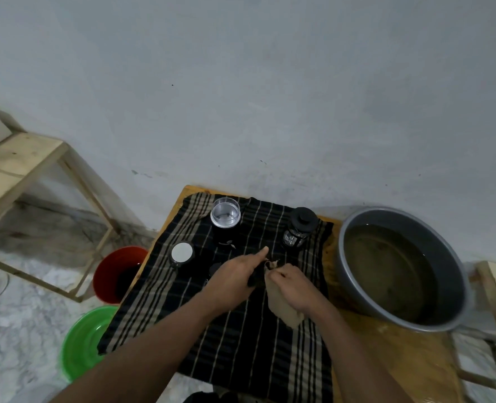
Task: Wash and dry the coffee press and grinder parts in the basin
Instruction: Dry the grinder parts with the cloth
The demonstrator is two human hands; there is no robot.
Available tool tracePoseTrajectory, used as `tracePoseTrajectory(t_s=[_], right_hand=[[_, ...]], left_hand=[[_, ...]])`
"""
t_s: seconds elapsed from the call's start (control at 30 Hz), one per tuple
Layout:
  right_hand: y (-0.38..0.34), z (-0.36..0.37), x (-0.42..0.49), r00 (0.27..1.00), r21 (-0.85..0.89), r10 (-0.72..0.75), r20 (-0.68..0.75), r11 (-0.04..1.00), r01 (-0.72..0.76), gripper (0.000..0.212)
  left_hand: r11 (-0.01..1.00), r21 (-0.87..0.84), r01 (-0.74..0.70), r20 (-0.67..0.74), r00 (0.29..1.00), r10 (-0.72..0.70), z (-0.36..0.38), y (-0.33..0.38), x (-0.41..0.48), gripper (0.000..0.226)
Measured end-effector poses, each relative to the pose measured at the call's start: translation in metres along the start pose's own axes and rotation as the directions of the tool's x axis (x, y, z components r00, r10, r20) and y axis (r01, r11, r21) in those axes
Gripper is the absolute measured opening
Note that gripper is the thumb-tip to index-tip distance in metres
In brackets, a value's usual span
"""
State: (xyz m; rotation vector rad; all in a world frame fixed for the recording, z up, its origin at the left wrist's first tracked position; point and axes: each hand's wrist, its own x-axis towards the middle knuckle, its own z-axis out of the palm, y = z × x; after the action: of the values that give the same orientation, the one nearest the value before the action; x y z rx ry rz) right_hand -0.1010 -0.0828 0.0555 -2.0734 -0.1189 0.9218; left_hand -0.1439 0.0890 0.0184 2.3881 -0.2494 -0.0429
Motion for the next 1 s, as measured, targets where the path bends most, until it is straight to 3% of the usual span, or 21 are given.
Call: tracePoseTrajectory(t_s=[0.07,0.13,0.23,0.33,0.47,0.57,0.7,0.83,0.93,1.0], right_hand=[[0.000,-0.005,0.002,0.997,0.072,0.076,0.031,0.994,-0.078,0.053],[0.006,-0.010,0.001,0.993,0.135,0.104,0.064,0.985,-0.111,0.044],[0.017,-0.006,0.001,0.989,0.392,0.145,0.004,0.910,-0.135,0.028],[0.027,0.007,0.005,0.964,0.512,0.248,-0.099,0.843,-0.164,0.033],[0.037,0.019,0.010,0.950,0.595,0.310,-0.040,0.771,-0.227,0.059],[0.040,0.020,0.008,0.940,0.698,0.339,0.035,0.665,-0.266,0.047],[0.042,0.016,0.010,0.958,0.777,0.272,0.091,0.583,-0.239,0.031],[0.041,0.017,0.016,0.950,0.680,0.275,-0.148,0.725,-0.104,0.028],[0.043,0.015,0.016,0.910,0.545,0.261,-0.321,0.837,-0.048,0.025],[0.042,0.019,0.013,0.909,0.497,0.223,-0.353,0.867,-0.020,0.026]], left_hand=[[1.000,-0.003,-0.015,-0.014,1.000,0.015,0.011,-0.001,-0.009,0.077],[0.996,-0.090,0.012,-0.066,0.998,-0.018,0.023,-0.001,-0.015,0.074],[0.969,-0.200,0.147,-0.184,0.965,-0.184,0.034,0.001,-0.020,0.068],[0.930,-0.197,0.309,-0.211,0.913,-0.348,0.037,-0.003,-0.027,0.064],[0.879,-0.393,0.270,-0.148,0.925,-0.350,0.044,-0.005,-0.032,0.069],[0.831,-0.489,0.266,-0.165,0.907,-0.387,0.044,-0.001,-0.031,0.070],[0.842,-0.473,0.259,-0.132,0.924,-0.359,0.047,0.000,-0.027,0.071],[0.808,-0.477,0.346,-0.051,0.907,-0.418,0.044,-0.004,-0.028,0.087],[0.630,-0.647,0.430,0.029,0.839,-0.543,0.041,-0.005,-0.029,0.093],[0.524,-0.742,0.417,0.053,0.817,-0.574,0.042,-0.002,-0.027,0.079]])
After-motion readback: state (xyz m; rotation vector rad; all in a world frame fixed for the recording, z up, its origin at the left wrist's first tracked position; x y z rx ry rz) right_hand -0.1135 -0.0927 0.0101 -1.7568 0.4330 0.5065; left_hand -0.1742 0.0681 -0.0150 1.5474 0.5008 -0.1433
